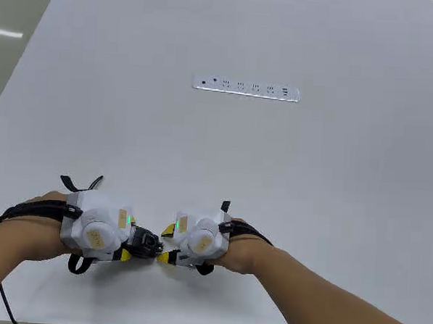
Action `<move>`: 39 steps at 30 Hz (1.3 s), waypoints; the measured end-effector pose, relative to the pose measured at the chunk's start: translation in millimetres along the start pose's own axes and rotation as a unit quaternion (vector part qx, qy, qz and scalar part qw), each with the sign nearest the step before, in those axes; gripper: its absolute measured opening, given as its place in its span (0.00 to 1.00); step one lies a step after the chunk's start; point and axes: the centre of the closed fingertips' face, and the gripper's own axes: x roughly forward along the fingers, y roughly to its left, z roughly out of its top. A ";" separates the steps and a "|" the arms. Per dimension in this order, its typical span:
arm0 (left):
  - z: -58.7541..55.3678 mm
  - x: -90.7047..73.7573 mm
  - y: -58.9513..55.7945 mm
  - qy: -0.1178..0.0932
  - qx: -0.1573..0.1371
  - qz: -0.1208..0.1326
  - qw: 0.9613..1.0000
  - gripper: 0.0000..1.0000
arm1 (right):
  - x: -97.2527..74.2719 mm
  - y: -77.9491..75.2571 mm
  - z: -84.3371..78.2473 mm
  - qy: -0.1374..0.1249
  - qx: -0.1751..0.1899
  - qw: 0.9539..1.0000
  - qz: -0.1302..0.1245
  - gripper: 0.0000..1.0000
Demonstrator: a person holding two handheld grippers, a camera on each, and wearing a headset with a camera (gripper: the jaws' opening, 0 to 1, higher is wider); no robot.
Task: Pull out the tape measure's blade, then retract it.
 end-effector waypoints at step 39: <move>-0.7 -0.5 0.1 -0.001 -0.010 0.001 1.000 0.31 | -3.8 4.3 -5.5 0.005 0.021 1.000 0.005 0.13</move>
